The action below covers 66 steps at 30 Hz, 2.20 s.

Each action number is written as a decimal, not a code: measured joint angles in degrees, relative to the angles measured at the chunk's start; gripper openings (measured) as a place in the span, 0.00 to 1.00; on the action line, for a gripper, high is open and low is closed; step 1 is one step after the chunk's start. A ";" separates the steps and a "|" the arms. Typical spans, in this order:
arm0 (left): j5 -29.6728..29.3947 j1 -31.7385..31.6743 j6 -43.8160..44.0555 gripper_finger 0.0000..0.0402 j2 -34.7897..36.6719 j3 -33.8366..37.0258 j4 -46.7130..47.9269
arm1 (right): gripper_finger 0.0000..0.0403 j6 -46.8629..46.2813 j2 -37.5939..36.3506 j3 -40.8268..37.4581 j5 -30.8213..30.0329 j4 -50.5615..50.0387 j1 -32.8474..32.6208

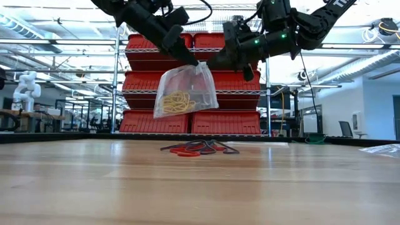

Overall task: Sort rubber bands
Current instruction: Close the top left transparent zip bag

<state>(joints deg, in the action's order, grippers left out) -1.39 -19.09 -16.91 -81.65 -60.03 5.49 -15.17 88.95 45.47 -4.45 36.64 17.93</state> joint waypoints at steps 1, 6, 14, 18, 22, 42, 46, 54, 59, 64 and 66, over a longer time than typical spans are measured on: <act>0.00 0.00 -0.02 0.00 0.00 0.00 -0.28 | 0.02 0.02 0.00 0.00 0.00 0.00 0.00; 0.02 0.00 -0.02 0.00 0.00 0.00 -0.69 | 0.00 0.72 0.00 0.00 0.00 -0.02 -0.02; 0.02 0.00 -0.17 0.00 0.00 0.00 -0.63 | 0.00 1.08 0.00 0.00 1.49 -0.08 -0.02; 0.04 0.00 -0.24 0.00 0.00 0.00 -0.49 | 0.03 -0.19 -0.16 0.00 3.61 -1.01 0.33; 0.05 0.00 -0.35 0.00 0.00 -0.02 -0.37 | 0.14 -3.58 -0.28 0.00 8.01 -2.48 2.20; 1.29 0.11 -0.44 0.00 0.00 -0.02 -0.62 | 0.18 -5.82 -0.34 0.00 21.46 -0.36 7.21; 1.29 0.11 -0.37 0.00 0.00 -0.02 -0.61 | 0.06 -4.86 -0.31 0.00 21.40 0.53 7.21; 1.27 0.11 -0.04 0.01 0.00 -0.02 -0.71 | 0.01 -3.39 -0.28 0.00 21.38 0.55 7.21; 1.27 0.09 -0.05 0.09 0.00 -0.02 -0.71 | 0.00 -2.84 -0.26 0.00 21.53 0.20 7.21; 1.25 -0.07 -0.39 0.21 0.00 -0.02 -0.69 | 0.00 -2.47 -0.76 0.00 22.97 -0.47 7.06; 1.25 -0.11 -0.37 0.26 0.00 -0.02 -0.67 | 0.00 -1.89 -1.55 0.01 23.06 -1.51 7.06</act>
<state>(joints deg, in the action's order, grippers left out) -0.14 -19.20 -17.28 -81.65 -60.05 4.82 -17.07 87.39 45.49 18.61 35.13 24.99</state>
